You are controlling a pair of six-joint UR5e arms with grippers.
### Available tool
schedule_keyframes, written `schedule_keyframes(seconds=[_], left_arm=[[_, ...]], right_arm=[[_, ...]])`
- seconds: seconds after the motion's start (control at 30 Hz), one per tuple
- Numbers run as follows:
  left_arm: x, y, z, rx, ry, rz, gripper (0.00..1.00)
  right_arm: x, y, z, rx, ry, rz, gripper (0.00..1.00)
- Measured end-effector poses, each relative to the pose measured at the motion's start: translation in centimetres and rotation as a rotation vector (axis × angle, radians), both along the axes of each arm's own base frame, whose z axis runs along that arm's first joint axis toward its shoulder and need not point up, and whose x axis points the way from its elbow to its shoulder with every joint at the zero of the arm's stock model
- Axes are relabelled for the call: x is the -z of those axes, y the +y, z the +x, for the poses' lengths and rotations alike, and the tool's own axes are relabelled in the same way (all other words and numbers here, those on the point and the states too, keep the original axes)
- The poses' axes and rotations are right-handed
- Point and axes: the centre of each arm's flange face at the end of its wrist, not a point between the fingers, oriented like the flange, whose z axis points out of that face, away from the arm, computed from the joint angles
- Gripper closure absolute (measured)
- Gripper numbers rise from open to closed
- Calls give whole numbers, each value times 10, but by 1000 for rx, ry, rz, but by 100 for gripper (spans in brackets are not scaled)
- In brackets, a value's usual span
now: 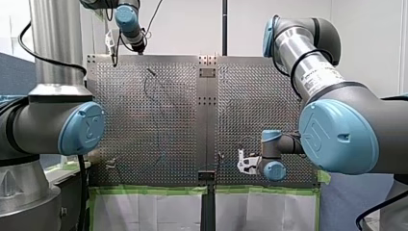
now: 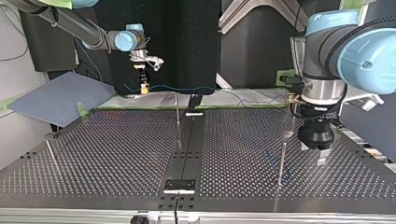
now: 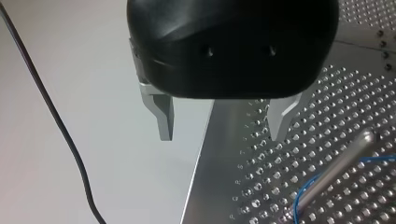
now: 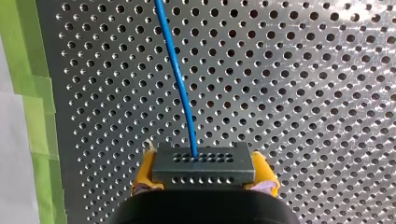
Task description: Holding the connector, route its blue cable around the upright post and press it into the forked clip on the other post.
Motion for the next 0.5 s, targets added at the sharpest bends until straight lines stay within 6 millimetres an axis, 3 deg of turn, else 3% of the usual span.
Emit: schedule_keyframes(seconds=[0.5], left_arm=[[2,-14,-5,47,11,4,0]], right_arm=[[1,1,0,0,5,6,93]])
